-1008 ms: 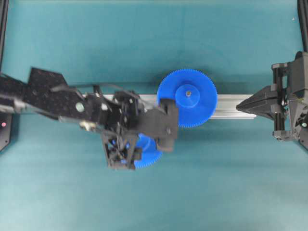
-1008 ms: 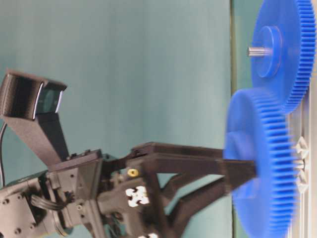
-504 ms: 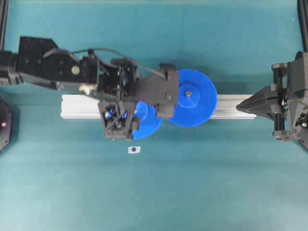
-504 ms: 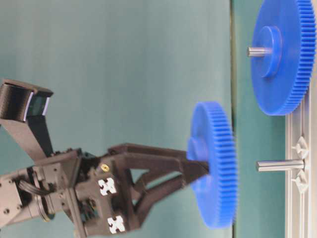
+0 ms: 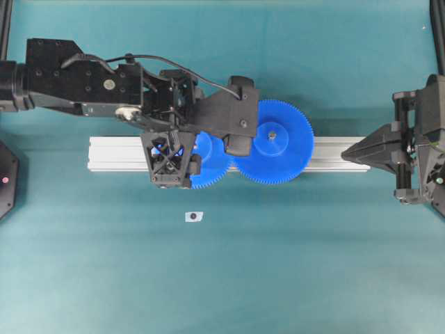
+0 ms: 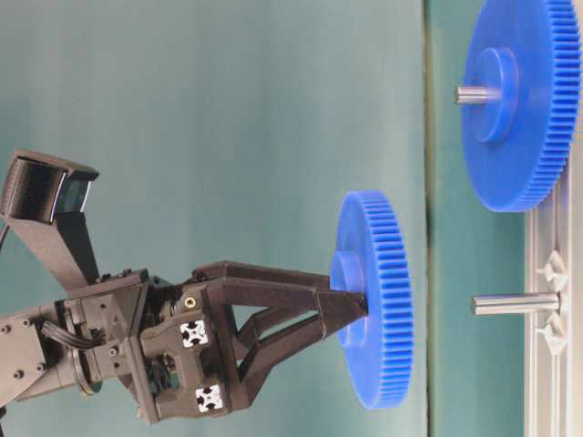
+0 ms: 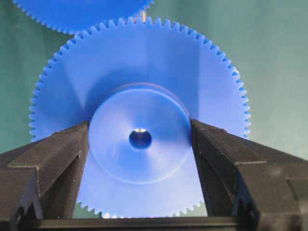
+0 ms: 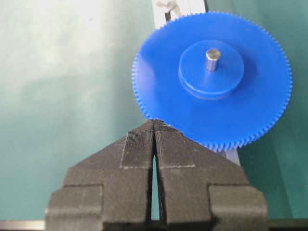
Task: Insert the small gear onto the shaft.
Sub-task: 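Carry the gear toward the empty left shaft beside the large gear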
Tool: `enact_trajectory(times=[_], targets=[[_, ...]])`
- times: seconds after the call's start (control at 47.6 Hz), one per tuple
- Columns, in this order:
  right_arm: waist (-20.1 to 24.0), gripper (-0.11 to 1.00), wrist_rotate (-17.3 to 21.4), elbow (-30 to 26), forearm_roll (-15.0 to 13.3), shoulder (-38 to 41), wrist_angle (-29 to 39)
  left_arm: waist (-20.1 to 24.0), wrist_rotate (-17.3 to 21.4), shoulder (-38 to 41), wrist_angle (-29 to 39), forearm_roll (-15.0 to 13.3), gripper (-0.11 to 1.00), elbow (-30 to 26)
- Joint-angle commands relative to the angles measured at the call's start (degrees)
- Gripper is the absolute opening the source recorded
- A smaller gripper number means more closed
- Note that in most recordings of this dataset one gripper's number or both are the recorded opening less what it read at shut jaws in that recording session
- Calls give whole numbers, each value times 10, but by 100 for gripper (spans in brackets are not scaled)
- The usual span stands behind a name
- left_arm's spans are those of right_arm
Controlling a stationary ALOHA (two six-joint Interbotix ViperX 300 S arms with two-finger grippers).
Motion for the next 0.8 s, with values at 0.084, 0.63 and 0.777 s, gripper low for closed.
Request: enact_trajectory(times=[0.084, 0.63, 0.777], targets=[[0, 2, 5, -5, 1, 2, -5, 4, 2, -21, -4, 2, 69, -13], [-1, 2, 5, -3, 1, 2, -5, 14, 3, -8, -15, 2, 69, -7], [-1, 2, 5, -2, 1, 1, -4, 18, 3, -10, -16, 2, 69, -7]])
